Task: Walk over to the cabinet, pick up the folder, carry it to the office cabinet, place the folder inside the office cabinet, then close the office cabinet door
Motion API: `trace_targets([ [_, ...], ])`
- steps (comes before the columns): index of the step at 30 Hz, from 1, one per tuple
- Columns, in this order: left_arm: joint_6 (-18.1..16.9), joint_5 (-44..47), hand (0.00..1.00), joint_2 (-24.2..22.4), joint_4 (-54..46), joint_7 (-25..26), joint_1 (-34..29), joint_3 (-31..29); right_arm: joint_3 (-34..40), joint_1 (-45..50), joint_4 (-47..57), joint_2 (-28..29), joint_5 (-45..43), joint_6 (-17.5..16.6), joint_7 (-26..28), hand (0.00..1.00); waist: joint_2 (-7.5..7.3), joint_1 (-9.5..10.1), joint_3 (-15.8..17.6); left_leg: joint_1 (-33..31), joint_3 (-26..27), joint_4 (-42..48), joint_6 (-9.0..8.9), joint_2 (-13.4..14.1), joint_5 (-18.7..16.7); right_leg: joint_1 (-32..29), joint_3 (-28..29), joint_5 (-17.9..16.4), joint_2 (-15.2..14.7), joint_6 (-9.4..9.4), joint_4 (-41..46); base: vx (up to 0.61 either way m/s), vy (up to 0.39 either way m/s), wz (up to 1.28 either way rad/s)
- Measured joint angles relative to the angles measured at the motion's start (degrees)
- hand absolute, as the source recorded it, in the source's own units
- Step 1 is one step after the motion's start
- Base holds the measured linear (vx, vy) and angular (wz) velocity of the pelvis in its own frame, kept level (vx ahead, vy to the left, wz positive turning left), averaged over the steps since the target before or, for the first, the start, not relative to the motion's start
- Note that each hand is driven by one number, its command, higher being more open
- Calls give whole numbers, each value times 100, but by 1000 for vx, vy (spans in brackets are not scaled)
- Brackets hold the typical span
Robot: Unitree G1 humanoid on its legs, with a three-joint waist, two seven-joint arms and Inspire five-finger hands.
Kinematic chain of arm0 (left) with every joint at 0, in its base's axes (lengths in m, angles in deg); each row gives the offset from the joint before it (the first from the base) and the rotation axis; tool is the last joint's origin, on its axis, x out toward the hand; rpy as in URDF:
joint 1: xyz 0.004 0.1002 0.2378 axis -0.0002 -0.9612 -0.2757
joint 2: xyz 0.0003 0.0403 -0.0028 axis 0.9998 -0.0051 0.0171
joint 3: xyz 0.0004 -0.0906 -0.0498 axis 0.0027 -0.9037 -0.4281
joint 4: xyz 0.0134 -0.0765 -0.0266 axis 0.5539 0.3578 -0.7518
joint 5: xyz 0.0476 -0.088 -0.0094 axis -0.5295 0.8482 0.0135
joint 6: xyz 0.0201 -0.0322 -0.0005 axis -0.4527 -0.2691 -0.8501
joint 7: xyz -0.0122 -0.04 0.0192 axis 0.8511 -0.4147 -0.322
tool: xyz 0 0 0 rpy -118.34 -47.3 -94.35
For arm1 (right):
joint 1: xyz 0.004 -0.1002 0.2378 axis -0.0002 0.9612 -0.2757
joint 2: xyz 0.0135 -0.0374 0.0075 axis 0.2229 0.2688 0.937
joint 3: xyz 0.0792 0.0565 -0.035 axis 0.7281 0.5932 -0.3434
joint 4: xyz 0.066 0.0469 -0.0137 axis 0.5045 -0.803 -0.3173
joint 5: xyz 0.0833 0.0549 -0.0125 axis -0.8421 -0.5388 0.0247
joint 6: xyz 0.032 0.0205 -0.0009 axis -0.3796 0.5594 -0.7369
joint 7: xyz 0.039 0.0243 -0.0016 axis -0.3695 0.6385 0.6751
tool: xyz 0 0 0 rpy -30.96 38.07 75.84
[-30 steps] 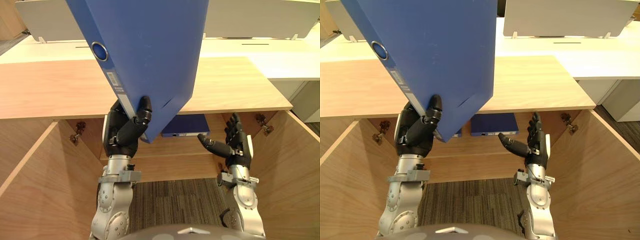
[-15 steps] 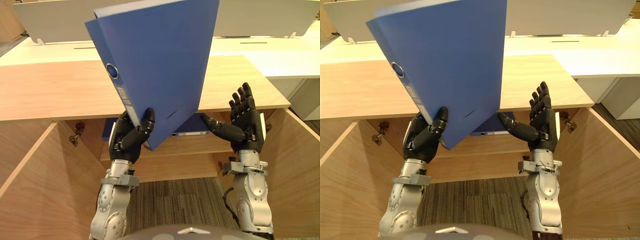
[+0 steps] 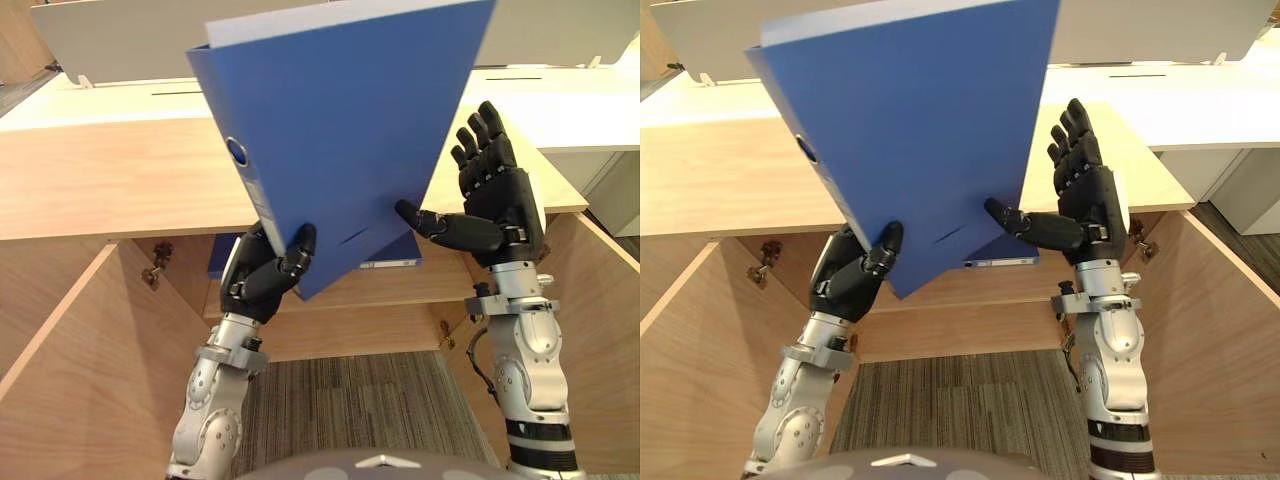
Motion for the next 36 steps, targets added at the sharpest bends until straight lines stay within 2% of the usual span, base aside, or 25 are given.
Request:
trace_targets([
  [7, 109, 64, 0, 183, 246, -242, 175, -1, -315, -471, -603, -339, 2, 46, 308, 100, -4, 7, 7, -16, -30, 0, 2, 1, 2, -1, -35, 1, 1, 1, 1, 0, 0, 1],
  [8, 109, 117, 0, 185, 280, -244, 189, -1, -324, -506, -639, -343, 4, 50, 325, 0, -5, 10, 7, -17, -35, 0, 3, 0, 3, 0, -42, 1, 0, 1, 2, 0, 0, 5],
  [18, 90, 353, 0, 246, 649, -226, 309, -9, -493, -874, -1140, -729, -3, 129, 522, 0, -23, 41, 17, -22, -104, 1, 9, 0, 8, 13, -104, 2, -2, 3, 33, -3, 0, 3],
  [25, 57, 342, 0, 211, 735, -102, 346, -121, -493, -878, -1262, -705, 0, 156, 597, 0, -25, 38, 18, -31, -109, 12, 11, 2, 11, 11, -104, 3, 0, 2, 33, -10, -2, 0],
  [26, 57, 334, 100, 167, 736, -20, 347, -132, -620, -887, -1205, -690, 43, 117, 668, 0, -26, 38, 18, -33, -110, 15, 11, 2, 11, 11, -104, 3, 0, 2, 33, 0, 0, 0],
  [30, 39, 275, 100, 47, 749, 72, 347, -176, -652, -927, -1194, -410, 174, 115, 606, 0, -42, 54, 14, -37, -121, 19, 13, 1, 12, 13, -112, 4, -3, 1, 34, 0, 0, 0],
  [34, 10, -334, 100, 53, 750, 86, 346, -211, -658, -927, -1193, -194, 455, 151, 567, 0, -62, 58, 15, -42, -128, 21, 15, -2, 14, 13, -116, 4, -6, 0, 33, 0, 0, 0],
  [36, 10, -351, 100, 47, 750, 85, 347, -235, -658, -927, -1191, -177, 466, 151, 560, 0, -66, 57, 14, -43, -134, 21, 15, -2, 14, 14, -120, 4, -6, 0, 33, 0, 0, 0],
])
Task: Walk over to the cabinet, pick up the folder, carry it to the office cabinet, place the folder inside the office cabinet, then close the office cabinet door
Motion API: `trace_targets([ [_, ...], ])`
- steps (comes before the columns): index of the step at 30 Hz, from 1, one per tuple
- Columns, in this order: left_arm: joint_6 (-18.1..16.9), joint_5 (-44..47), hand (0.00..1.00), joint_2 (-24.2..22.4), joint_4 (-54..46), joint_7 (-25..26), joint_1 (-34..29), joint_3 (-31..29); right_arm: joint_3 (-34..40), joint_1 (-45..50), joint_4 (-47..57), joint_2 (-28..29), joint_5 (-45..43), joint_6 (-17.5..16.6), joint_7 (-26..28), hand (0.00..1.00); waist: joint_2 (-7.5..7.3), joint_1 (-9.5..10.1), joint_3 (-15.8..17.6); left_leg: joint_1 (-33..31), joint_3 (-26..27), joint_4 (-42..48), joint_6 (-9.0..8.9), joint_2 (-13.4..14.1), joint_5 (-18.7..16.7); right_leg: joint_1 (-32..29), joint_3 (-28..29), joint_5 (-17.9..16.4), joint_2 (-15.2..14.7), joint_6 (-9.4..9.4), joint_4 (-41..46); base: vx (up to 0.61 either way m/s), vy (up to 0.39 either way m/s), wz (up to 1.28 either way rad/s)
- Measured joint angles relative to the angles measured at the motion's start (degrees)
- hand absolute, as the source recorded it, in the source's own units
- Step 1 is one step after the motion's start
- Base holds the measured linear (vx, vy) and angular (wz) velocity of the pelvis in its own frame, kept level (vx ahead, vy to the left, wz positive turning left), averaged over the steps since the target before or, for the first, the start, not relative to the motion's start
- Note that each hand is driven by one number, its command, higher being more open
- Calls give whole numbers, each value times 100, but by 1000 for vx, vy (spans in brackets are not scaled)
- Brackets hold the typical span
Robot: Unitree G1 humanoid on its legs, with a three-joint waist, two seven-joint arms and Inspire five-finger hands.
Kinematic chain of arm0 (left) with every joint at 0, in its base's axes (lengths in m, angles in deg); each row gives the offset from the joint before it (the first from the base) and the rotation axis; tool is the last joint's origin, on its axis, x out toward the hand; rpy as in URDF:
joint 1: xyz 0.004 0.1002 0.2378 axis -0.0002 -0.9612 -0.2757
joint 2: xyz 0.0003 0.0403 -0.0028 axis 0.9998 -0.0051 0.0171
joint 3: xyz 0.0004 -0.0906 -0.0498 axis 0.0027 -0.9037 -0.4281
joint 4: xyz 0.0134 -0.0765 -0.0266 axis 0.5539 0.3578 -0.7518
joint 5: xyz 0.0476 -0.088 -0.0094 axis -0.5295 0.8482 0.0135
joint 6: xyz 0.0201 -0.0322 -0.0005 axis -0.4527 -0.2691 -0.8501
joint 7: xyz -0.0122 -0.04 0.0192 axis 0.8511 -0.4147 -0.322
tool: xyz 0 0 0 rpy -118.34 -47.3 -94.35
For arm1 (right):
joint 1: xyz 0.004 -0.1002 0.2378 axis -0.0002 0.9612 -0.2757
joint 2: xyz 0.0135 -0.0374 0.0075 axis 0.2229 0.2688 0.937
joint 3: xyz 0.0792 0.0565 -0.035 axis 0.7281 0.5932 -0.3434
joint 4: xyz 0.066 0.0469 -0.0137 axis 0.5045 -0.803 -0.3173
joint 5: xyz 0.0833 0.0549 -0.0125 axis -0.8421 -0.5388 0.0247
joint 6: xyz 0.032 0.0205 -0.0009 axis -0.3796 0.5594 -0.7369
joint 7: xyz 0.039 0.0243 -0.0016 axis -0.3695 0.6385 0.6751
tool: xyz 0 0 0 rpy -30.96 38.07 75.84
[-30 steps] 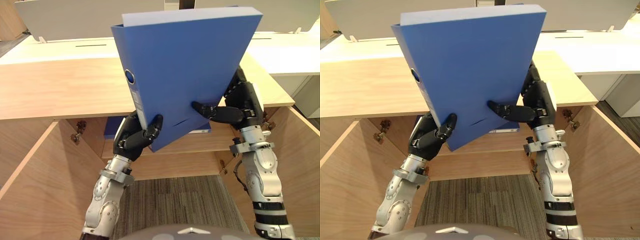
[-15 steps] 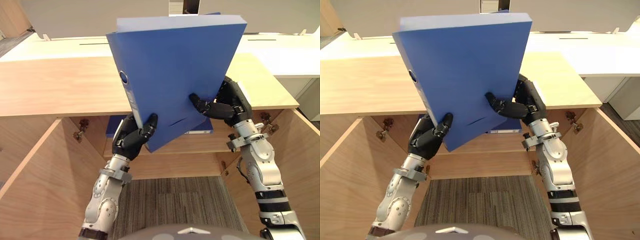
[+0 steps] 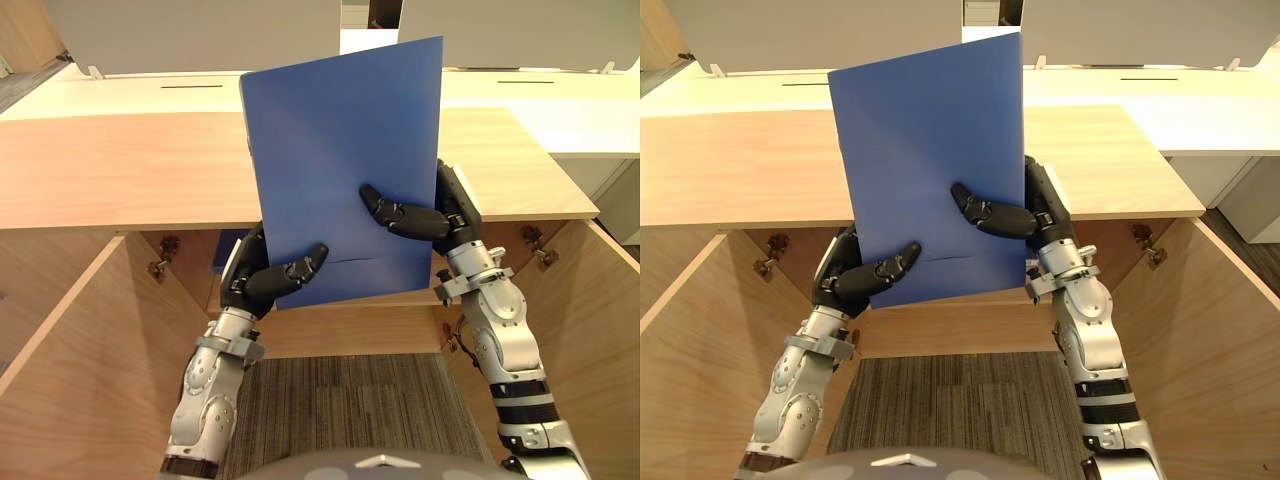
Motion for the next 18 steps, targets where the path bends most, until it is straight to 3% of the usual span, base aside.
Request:
trace_targets([
  [8, -28, -418, 100, -274, -2, 141, -1, -324, -7, 5, 50, 290, 218, 4, -70, 0, -1, 4, 0, -9, -17, 0, 0, 1, 0, 1, -17, 0, 1, 0, -1, 0, 0, 0],
  [13, -157, -695, 100, -661, -191, 582, -28, -607, -8, 211, 341, 499, 467, 4, -219, 0, -1, 22, 0, -27, -49, 0, 1, 3, 0, 1, -44, -1, 3, -1, -5, 0, 0, 2],
  [18, -534, -1127, 100, -1077, -475, 1246, -147, -1415, 144, 489, 744, 697, 540, -1, -481, 0, 0, 22, 0, -61, -129, 0, 1, 7, 0, 11, -115, -1, 5, -1, -6, -5, -2, 8],
])
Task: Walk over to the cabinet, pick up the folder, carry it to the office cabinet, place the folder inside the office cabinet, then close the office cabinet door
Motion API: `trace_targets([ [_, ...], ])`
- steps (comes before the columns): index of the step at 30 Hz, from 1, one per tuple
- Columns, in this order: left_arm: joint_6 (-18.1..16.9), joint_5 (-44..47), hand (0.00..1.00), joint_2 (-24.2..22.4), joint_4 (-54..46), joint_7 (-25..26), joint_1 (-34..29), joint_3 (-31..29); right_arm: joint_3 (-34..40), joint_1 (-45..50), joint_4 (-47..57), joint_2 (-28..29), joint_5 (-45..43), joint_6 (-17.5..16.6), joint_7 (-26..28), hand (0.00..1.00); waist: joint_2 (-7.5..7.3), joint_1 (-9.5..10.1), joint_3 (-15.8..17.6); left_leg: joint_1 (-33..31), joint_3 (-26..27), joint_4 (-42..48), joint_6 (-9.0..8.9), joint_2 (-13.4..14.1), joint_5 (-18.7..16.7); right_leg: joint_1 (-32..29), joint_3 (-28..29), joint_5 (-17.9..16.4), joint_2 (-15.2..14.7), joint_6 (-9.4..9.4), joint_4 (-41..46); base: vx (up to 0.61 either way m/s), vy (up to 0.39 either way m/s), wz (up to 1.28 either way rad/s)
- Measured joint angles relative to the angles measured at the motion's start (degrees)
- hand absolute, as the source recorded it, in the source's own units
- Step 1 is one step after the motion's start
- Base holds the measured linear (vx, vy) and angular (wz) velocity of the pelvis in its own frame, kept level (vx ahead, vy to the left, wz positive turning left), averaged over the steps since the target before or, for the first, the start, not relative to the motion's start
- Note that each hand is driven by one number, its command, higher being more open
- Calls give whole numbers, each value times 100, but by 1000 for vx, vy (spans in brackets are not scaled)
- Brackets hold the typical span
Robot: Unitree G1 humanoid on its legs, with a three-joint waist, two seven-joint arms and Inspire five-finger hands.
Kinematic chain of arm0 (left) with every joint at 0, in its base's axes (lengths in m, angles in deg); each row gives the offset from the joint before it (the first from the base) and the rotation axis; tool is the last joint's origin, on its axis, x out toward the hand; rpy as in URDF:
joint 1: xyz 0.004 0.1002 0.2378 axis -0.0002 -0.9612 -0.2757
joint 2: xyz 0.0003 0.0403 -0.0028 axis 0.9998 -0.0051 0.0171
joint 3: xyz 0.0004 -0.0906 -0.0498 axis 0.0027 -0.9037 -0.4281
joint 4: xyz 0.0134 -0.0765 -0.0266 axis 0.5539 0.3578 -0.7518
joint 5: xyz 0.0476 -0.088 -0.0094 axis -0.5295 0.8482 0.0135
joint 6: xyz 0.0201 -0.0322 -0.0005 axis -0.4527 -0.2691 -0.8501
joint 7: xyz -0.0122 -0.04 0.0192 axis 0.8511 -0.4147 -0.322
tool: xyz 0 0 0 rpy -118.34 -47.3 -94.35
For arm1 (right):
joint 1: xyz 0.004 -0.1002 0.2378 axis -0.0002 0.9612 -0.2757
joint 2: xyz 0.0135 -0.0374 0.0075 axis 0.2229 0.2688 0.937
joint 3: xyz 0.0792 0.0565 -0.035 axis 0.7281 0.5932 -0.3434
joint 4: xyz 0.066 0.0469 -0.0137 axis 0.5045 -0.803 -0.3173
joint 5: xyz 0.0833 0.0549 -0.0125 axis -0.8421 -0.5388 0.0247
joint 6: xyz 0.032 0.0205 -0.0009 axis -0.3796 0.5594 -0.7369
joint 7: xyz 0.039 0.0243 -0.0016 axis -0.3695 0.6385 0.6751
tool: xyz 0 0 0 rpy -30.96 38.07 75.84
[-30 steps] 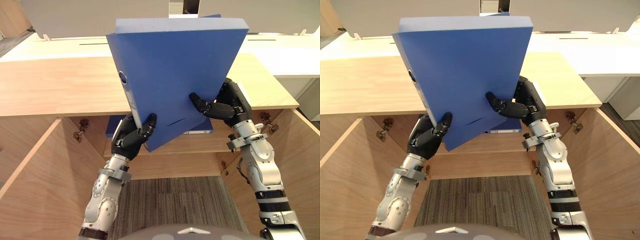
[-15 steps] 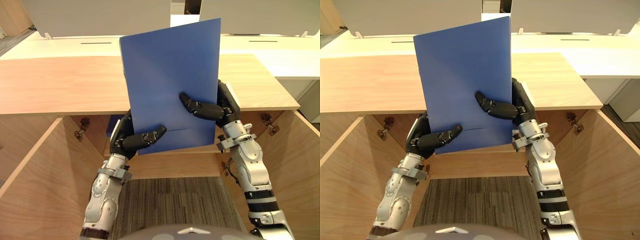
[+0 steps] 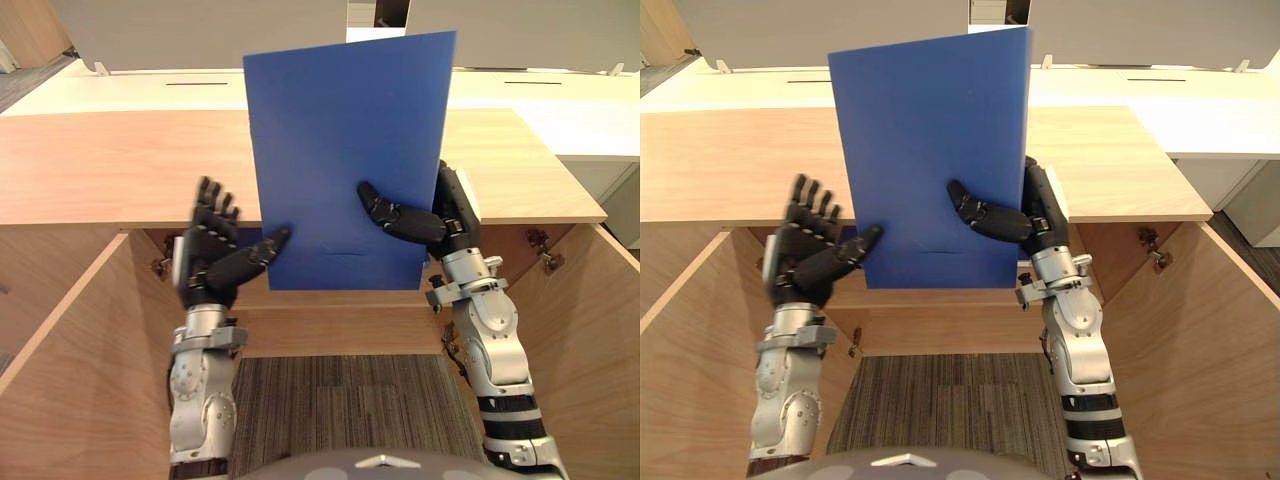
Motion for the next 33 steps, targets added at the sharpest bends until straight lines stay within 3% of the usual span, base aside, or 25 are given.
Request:
trace_targets([
  [5, -39, -239, 100, -182, 56, 492, -495, -626, 377, 165, 263, 240, 148, -36, -196, 0, -7, 60, 1, -30, -57, -2, 3, -6, 2, -2, -29, 0, -8, 0, 0, -10, 3, 7],
  [11, 23, -681, 100, -235, 626, 621, -781, -779, 430, 492, 333, 360, 400, -35, -322, 0, -12, 106, 0, -37, -94, -2, 5, -19, 3, 18, -70, -1, -21, 1, -15, -18, 2, 3],
  [21, 380, -1489, 100, -258, 2813, 721, -894, -839, 243, 893, 367, 352, 810, -35, -380, 0, -20, 105, -5, -82, -86, -5, 6, -28, 7, -2, -70, -2, -24, 3, -93, -3, 0, 0],
  [29, 625, -2104, 100, -92, 5473, 870, -735, -1223, -670, 912, 366, 15, 854, -39, -457, 0, -41, 116, -1, -64, -25, -5, 3, 1, 7, -26, -7, -2, 2, 2, -118, -5, 0, -2],
  [33, 657, -2284, 100, 93, 6008, 870, -755, -1172, -1295, 911, 360, -249, 865, -65, -332, 0, -79, 165, -6, -58, 9, 1, -4, 17, 11, -27, 34, -2, 15, -1, -140, -40, -3, -6],
])
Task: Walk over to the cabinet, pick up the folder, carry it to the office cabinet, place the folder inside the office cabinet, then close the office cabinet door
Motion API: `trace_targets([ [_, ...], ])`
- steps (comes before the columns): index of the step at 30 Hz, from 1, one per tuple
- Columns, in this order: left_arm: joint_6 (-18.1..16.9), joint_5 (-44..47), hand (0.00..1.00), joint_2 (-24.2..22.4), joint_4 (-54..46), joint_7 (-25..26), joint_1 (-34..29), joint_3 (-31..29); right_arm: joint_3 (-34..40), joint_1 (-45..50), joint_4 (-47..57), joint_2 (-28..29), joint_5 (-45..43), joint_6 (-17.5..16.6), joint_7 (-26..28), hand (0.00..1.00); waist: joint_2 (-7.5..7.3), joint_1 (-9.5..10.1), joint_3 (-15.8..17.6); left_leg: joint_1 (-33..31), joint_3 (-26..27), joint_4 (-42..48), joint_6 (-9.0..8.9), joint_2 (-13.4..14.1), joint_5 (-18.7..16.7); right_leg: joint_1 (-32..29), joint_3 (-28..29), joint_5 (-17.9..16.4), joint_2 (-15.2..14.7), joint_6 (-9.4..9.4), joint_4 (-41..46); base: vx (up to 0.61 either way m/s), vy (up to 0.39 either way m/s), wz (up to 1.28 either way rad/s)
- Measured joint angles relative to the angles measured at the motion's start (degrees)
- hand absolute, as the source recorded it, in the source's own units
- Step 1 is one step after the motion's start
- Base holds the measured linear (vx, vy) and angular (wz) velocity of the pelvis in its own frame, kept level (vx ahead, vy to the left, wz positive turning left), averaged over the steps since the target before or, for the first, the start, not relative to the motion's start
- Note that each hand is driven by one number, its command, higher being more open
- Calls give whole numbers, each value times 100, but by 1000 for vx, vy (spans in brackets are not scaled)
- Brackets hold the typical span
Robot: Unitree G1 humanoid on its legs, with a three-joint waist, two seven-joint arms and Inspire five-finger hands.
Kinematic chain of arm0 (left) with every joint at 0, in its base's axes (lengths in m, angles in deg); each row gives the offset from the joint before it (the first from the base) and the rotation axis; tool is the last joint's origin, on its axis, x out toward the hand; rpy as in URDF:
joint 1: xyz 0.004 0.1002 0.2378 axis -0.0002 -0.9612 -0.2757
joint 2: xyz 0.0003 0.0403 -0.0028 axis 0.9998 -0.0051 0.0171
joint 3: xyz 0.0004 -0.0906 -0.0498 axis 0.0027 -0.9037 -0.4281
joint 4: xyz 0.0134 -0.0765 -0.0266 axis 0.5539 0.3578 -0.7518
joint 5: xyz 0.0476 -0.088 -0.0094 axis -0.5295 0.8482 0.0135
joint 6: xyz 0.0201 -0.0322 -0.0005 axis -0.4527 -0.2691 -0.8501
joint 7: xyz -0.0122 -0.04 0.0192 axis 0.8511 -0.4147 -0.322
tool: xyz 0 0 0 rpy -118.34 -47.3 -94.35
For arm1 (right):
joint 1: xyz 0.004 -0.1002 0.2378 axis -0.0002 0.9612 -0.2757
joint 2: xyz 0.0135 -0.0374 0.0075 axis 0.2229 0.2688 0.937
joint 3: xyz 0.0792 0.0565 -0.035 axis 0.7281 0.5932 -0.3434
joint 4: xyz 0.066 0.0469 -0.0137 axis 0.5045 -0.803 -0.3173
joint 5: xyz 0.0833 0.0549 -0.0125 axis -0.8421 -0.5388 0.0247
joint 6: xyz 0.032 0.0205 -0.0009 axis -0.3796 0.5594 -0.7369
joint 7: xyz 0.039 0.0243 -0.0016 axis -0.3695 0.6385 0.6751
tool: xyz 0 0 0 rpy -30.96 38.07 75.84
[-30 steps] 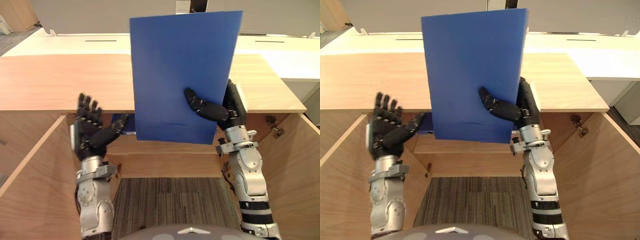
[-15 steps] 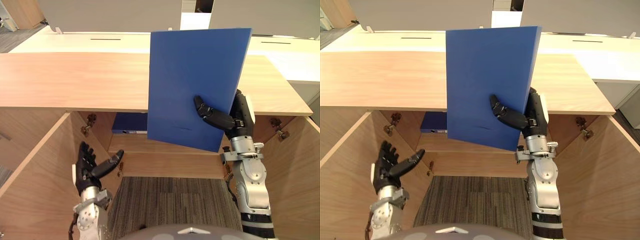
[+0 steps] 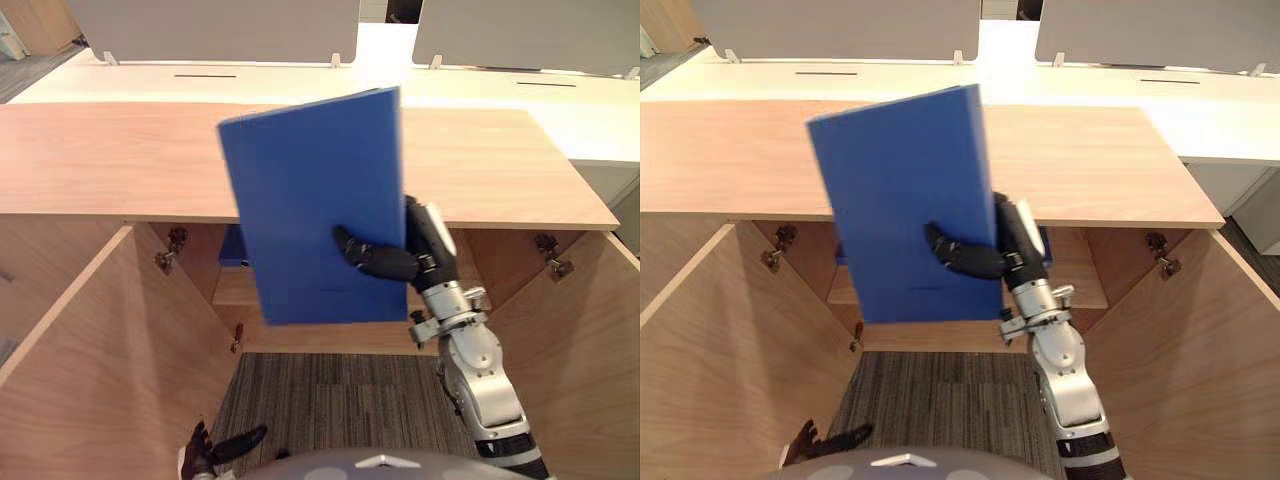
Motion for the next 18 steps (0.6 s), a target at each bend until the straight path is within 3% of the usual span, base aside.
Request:
trace_targets([
  [8, -1, -245, 100, 327, 573, -1, 228, 276, -1033, -336, -276, -578, 286, -89, 130, 0, -23, 62, 71, -299, 101, 15, -8, 2, 56, -407, 131, 3, -2, -14, 114, -52, 8, -7],
  [12, -21, -303, 100, 521, 593, -4, 733, 674, -1399, -1111, -939, -839, 811, -91, 126, 0, 2, 83, 588, -967, 88, 598, 12, 44, -56, -913, 153, 51, -15, -62, 376, -67, 12, 1],
  [18, -76, -295, 100, 538, 377, 22, 1399, 920, -1498, -1665, -1513, -1246, 1257, -79, 5, 0, 328, 98, 1504, -2288, 42, 1893, 55, 234, -421, -1946, 214, 61, 41, -85, 1053, -124, 29, -3],
])
